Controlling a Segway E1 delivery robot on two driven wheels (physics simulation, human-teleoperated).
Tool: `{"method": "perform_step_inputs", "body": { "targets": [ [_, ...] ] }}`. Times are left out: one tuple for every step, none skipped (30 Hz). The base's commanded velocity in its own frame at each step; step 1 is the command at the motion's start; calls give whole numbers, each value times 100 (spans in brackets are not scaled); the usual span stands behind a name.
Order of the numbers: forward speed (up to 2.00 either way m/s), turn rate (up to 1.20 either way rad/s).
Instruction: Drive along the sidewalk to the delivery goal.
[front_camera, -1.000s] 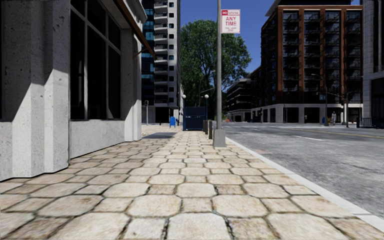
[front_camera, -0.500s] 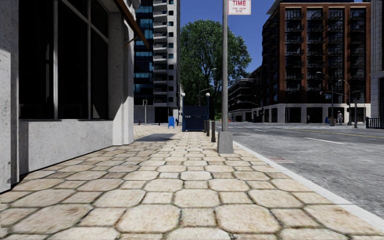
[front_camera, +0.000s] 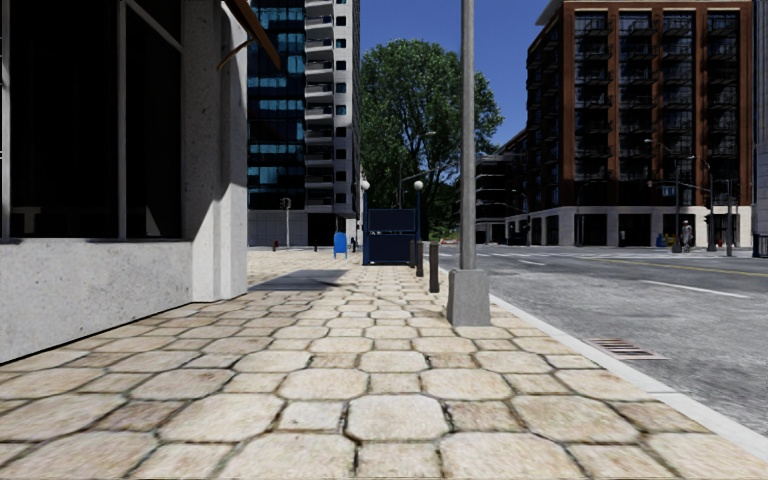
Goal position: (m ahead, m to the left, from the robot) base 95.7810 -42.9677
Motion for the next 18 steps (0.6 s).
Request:
{"method": "perform_step_inputs", "body": {
  "targets": [
    [200, 0],
    [200, 0],
    [200, 0],
    [200, 0],
    [200, 0],
    [200, 0],
    [200, 0],
    [200, 0],
    [200, 0],
    [200, 0],
    [200, 0],
    [200, 0],
    [200, 0],
    [200, 0],
    [200, 0],
    [200, 0],
    [200, 0],
    [200, 0]
  ]
}}
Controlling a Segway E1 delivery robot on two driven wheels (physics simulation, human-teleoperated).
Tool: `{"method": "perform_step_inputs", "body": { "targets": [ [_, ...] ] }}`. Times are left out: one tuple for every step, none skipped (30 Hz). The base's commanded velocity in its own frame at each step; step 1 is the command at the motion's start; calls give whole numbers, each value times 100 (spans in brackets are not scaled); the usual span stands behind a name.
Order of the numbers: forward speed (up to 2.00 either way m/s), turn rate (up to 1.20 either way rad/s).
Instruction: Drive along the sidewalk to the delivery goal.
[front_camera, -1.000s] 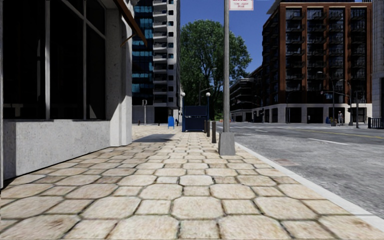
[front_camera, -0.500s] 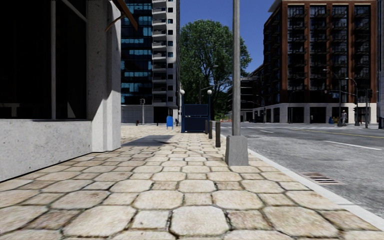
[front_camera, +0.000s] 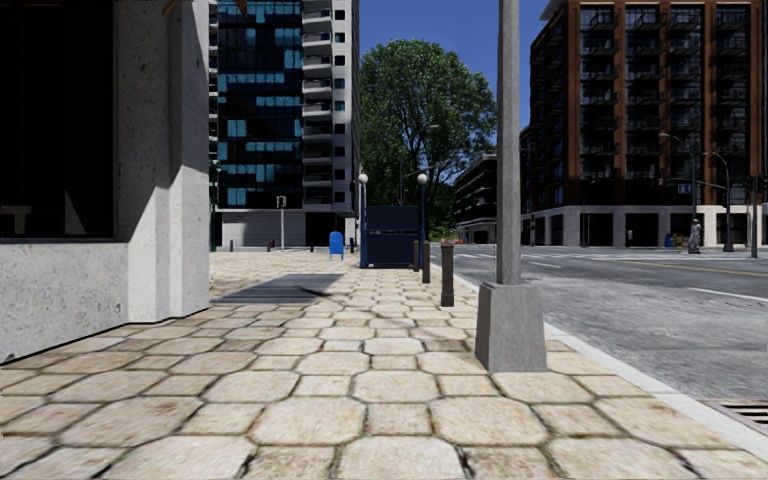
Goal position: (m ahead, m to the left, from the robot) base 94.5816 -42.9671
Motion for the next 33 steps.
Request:
{"method": "perform_step_inputs", "body": {
  "targets": [
    [200, 0],
    [200, 0],
    [200, 0],
    [200, 6],
    [200, 6],
    [200, 18],
    [200, 31],
    [200, 44],
    [200, 44],
    [200, 53],
    [200, 55],
    [200, 58],
    [200, 58],
    [200, 60],
    [200, 61],
    [200, 61],
    [200, 61],
    [200, 62],
    [200, 63],
    [200, 63],
    [200, 63],
    [200, 64],
    [200, 64],
    [200, 64],
    [200, 64],
    [200, 64],
    [200, 51],
    [200, 51],
    [200, 0],
    [200, 0],
    [200, 0],
    [200, 0],
    [200, 0]
  ]
}}
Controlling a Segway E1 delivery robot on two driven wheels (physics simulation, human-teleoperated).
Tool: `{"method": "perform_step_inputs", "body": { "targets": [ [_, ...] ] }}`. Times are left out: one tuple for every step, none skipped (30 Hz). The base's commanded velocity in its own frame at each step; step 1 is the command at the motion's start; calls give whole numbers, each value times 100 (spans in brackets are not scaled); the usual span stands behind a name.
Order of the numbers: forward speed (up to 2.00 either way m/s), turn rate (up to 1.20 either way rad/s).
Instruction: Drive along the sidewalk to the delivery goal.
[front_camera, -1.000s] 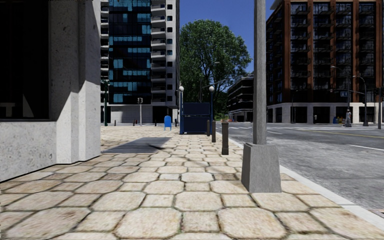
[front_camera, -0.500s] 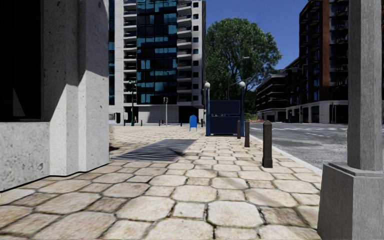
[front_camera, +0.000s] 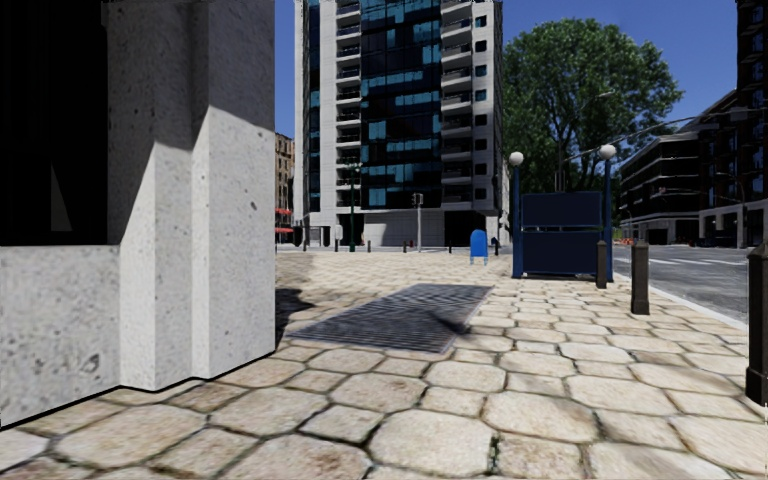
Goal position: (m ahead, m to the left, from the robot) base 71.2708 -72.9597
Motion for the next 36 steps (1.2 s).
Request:
{"method": "perform_step_inputs", "body": {
  "targets": [
    [200, 0],
    [200, 0],
    [200, 0],
    [200, 0],
    [200, 0],
    [200, 0],
    [200, 0],
    [200, 0],
    [200, 0],
    [200, 0],
    [200, 0],
    [200, 0],
    [200, 0],
    [200, 0],
    [200, 0],
    [200, 0],
    [200, 0],
    [200, 0],
    [200, 0],
    [200, 0],
    [200, 0],
    [200, 0],
    [200, 0],
    [200, 0],
    [200, 0],
    [200, 0],
    [200, 0],
    [200, 0],
    [200, 0],
    [200, 0],
    [200, 0],
    [200, 0],
    [200, 0],
    [200, 0],
    [200, 0],
    [200, 0]
  ]
}}
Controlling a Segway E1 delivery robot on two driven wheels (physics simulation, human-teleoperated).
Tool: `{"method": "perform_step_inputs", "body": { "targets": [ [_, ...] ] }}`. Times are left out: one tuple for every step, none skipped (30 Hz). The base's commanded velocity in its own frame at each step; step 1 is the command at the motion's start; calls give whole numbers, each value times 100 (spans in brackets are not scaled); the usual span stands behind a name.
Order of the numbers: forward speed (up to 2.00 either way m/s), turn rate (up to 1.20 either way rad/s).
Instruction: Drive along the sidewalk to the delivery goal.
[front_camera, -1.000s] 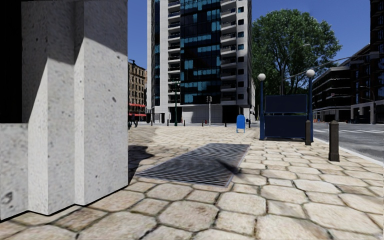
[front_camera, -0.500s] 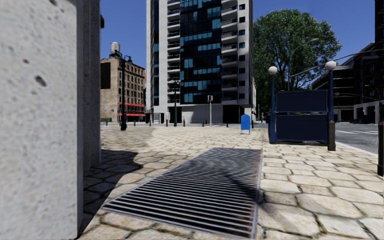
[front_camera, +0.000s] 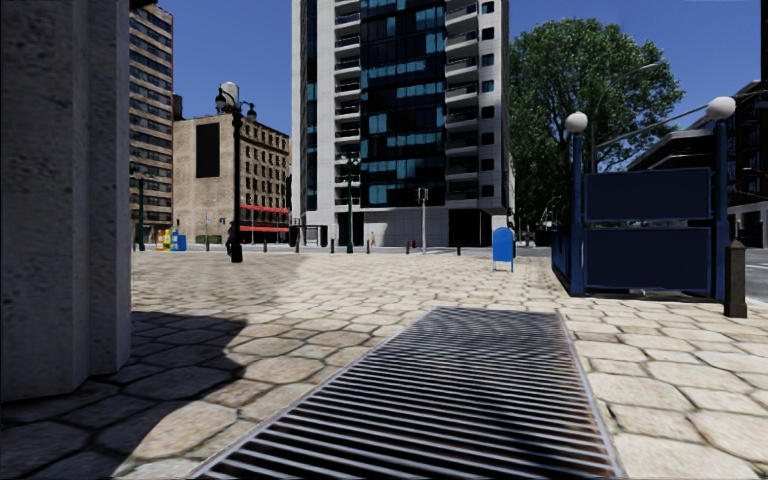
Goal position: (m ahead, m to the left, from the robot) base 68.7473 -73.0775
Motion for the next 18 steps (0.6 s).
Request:
{"method": "perform_step_inputs", "body": {
  "targets": [
    [200, 0],
    [200, 0],
    [200, 0],
    [200, 0],
    [200, 0],
    [200, 0],
    [200, 0],
    [200, 0],
    [200, 0],
    [200, 0],
    [200, 0],
    [200, 0],
    [200, 0],
    [200, 0],
    [200, 0],
    [200, 0],
    [200, 0],
    [200, 0]
  ]
}}
